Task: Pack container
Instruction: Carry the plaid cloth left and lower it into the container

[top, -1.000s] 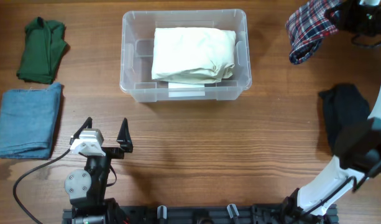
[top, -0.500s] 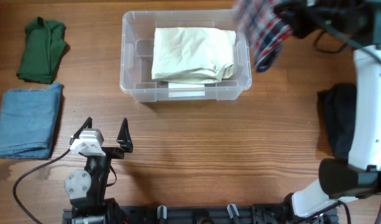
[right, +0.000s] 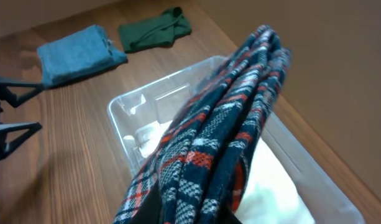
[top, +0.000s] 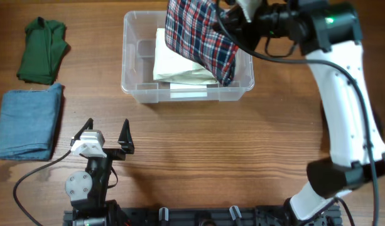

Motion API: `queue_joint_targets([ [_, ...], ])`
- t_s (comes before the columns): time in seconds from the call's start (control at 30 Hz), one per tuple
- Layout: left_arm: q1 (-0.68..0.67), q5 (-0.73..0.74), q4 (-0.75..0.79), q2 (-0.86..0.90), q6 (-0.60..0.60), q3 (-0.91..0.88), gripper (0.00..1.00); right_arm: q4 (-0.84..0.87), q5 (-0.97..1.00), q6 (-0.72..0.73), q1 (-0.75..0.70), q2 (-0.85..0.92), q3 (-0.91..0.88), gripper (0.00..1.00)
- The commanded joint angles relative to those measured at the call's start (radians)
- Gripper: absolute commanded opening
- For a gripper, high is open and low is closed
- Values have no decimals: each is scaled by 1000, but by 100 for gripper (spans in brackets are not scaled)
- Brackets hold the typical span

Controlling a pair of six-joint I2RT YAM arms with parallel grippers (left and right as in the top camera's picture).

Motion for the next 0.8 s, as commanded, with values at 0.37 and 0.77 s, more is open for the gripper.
queue_joint_targets([
  [0.37,5,-10,0,-7,-13,-8,100,133,-171,-89,44,212,6,4],
  [0.77,5,-10,0,-7,-13,-8,100,201,-121,-77,52,290,6,4],
])
